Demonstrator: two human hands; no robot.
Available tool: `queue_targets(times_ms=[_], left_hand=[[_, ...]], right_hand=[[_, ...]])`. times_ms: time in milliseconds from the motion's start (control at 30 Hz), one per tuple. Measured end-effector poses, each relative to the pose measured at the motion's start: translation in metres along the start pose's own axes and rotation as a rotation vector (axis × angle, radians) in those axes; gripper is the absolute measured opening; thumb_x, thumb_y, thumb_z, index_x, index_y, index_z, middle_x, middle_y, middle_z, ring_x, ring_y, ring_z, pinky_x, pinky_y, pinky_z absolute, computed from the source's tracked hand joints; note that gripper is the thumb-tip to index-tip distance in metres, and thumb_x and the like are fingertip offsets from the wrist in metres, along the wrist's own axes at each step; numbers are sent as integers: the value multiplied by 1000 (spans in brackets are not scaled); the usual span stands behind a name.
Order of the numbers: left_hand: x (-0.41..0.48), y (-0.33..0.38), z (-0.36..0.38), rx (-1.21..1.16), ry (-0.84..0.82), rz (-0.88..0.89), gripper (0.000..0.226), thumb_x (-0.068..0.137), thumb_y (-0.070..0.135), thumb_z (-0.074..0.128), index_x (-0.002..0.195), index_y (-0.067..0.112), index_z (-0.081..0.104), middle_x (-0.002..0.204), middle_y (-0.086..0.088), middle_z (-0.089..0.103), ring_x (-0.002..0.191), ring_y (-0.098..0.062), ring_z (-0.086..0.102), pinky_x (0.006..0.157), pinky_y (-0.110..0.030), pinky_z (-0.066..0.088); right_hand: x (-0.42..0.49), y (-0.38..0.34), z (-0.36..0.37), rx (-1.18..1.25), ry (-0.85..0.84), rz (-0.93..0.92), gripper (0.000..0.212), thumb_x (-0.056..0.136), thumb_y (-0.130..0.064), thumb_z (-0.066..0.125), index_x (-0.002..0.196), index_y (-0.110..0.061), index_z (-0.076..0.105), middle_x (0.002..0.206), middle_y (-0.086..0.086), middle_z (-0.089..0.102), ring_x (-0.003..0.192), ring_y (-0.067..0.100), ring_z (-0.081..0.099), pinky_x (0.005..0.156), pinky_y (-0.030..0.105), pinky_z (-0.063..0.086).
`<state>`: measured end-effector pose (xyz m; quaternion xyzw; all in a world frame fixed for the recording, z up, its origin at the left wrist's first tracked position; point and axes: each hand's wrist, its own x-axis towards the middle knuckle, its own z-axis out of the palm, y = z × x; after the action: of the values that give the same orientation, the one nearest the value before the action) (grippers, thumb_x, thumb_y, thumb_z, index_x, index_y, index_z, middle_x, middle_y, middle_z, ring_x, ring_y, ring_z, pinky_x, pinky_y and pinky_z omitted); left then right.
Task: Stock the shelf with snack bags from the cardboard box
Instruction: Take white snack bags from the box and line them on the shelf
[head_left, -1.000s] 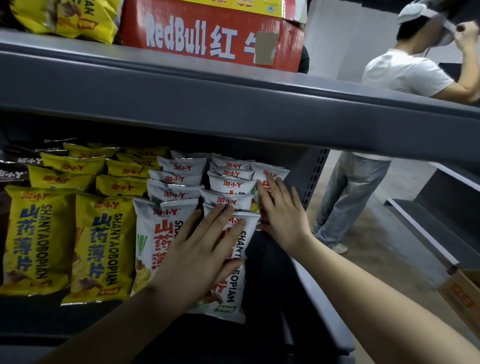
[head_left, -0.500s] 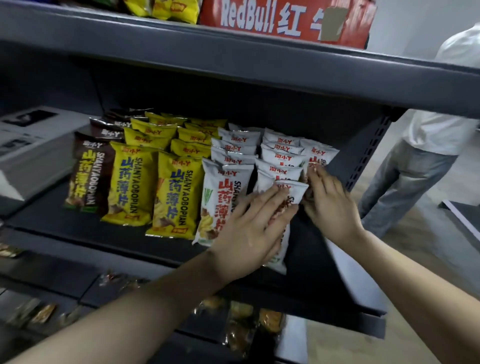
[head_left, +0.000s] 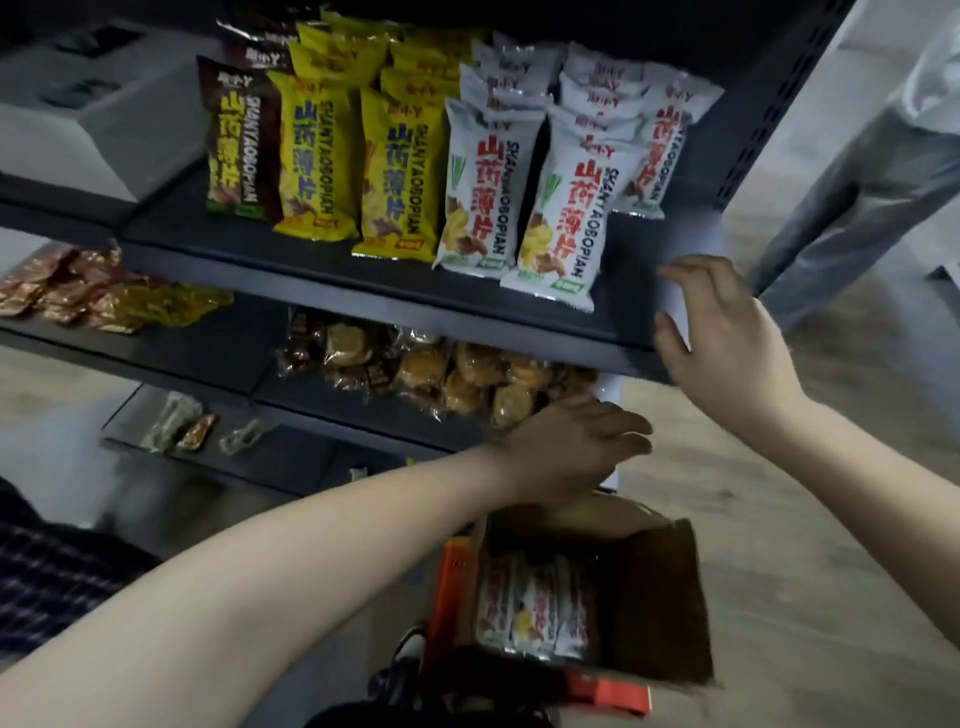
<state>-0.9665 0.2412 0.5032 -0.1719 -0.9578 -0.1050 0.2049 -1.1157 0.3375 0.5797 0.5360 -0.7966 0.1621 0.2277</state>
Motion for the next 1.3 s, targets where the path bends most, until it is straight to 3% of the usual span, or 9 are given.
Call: queue_targets(times_ms=[167, 267, 533, 600, 733, 800, 900, 1033, 1300], left_hand=[[-28, 13, 40, -116, -292, -355, 31, 89, 8, 47, 117, 7, 61, 126, -11, 57, 113, -29, 55, 89, -38, 45], [-36, 22, 64, -227, -394, -631, 29, 88, 10, 46, 112, 12, 62, 119, -9, 61, 111, -28, 56, 92, -38, 46], [-72, 38, 133, -469, -507, -1027, 28, 88, 11, 44, 112, 9, 58, 119, -11, 60, 110, -28, 56, 92, -37, 47], [-80, 42, 152, -584, -539, -1226, 29, 90, 13, 45, 117, 8, 56, 121, -12, 58, 111, -27, 55, 94, -34, 46], [-98, 46, 184, -787, -493, -1616, 32, 95, 9, 42, 124, -2, 51, 110, -17, 55, 103, -32, 56, 82, -33, 45], [-102, 47, 199, -834, -456, -1699, 36, 96, 9, 41, 129, -2, 47, 115, -20, 57, 107, -35, 57, 81, -37, 47], [-104, 45, 224, -808, -374, -1778, 37, 97, 12, 42, 133, 1, 45, 120, -23, 58, 99, -32, 59, 75, -30, 44], [-105, 40, 250, -779, -377, -1854, 33, 98, 13, 44, 126, -4, 50, 122, -26, 57, 111, -38, 57, 96, -42, 47], [-114, 35, 309, -762, -443, -2047, 41, 98, 14, 43, 133, -7, 44, 135, -26, 48, 124, -39, 47, 106, -44, 39]], right_hand=[[-64, -27, -2, 120, -88, 43, 32, 83, -10, 55, 115, -3, 61, 114, 18, 60, 97, 41, 58, 78, 46, 50], [-106, -36, 11, 214, -220, 126, 36, 82, -16, 51, 113, -1, 62, 109, 20, 60, 96, 42, 57, 77, 50, 49], [-207, -42, 93, 318, -682, 449, 28, 87, -17, 53, 114, -10, 53, 114, 9, 54, 109, 29, 49, 85, 39, 45], [-227, -40, 117, 347, -833, 514, 30, 91, -22, 51, 119, -13, 52, 117, 7, 52, 112, 26, 49, 88, 36, 46], [-257, -27, 157, 386, -1223, 634, 42, 94, -28, 51, 131, -10, 44, 128, 15, 47, 118, 33, 46, 99, 39, 41], [-268, -21, 173, 392, -1306, 695, 44, 94, -29, 51, 132, -8, 42, 130, 18, 46, 119, 36, 46, 100, 41, 40], [-281, -17, 196, 413, -1379, 737, 48, 93, -30, 53, 134, -9, 40, 134, 19, 45, 122, 37, 44, 103, 42, 39], [-291, -19, 226, 436, -1450, 750, 58, 94, -32, 54, 141, -8, 32, 141, 21, 37, 128, 38, 41, 107, 42, 35], [-298, -34, 289, 462, -1445, 751, 57, 94, -29, 53, 141, -4, 31, 142, 24, 37, 128, 39, 42, 106, 39, 37]])
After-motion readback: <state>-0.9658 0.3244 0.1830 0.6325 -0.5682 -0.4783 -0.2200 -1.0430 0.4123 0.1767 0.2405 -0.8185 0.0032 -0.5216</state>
